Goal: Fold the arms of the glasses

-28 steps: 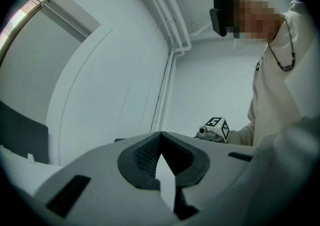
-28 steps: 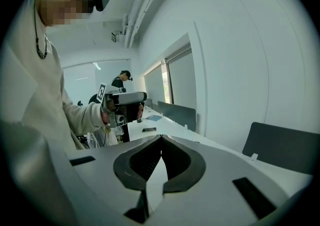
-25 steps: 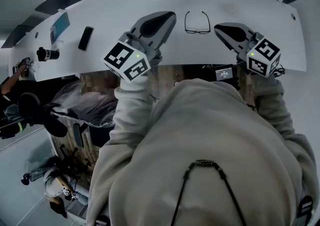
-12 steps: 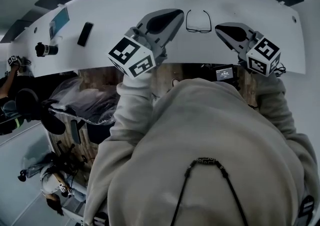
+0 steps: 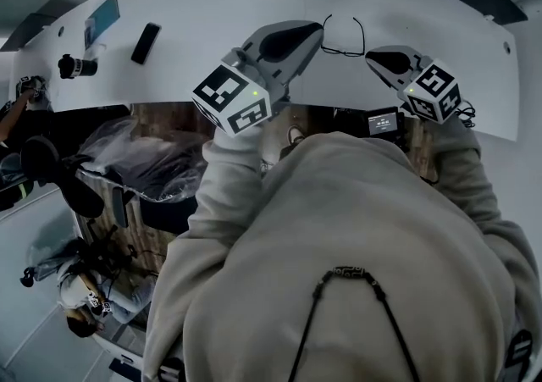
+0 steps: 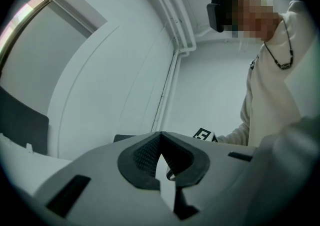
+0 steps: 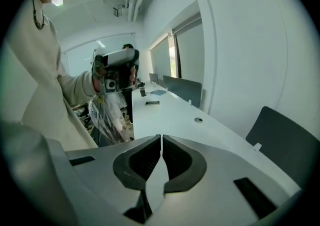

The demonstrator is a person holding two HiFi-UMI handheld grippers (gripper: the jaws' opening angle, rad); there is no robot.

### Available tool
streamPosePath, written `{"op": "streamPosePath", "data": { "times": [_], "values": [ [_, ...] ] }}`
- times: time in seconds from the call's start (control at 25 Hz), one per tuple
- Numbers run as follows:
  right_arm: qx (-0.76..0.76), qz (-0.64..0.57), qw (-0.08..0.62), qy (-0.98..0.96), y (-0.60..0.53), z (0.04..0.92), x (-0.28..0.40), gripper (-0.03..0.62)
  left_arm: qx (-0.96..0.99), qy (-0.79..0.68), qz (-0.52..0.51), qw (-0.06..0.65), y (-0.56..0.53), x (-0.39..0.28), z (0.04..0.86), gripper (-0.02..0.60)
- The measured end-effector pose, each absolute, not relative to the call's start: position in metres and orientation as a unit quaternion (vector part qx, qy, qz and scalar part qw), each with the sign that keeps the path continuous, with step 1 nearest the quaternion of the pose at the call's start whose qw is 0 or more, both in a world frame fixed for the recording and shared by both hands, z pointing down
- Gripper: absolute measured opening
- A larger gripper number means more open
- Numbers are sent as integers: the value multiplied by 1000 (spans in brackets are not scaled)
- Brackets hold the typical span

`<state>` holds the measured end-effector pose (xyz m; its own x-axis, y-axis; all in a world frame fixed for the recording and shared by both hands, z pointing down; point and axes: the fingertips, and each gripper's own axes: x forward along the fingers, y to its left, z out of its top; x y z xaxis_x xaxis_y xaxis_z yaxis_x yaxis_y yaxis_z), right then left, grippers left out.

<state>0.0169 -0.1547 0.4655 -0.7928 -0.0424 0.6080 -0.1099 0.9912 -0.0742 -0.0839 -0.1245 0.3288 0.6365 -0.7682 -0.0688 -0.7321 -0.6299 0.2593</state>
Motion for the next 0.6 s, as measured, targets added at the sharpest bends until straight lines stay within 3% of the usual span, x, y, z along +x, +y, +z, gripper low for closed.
{"op": "streamPosePath", "data": {
  "times": [0.4,0.6],
  "values": [
    [-15,53,383,-922,-184,526,3,21,870,-465,-98,131,-135,-97,349,5],
    [-41,11,465,-884,-199,583,12,23,846,-504,-100,140,-136,-113,358,5]
  ]
}}
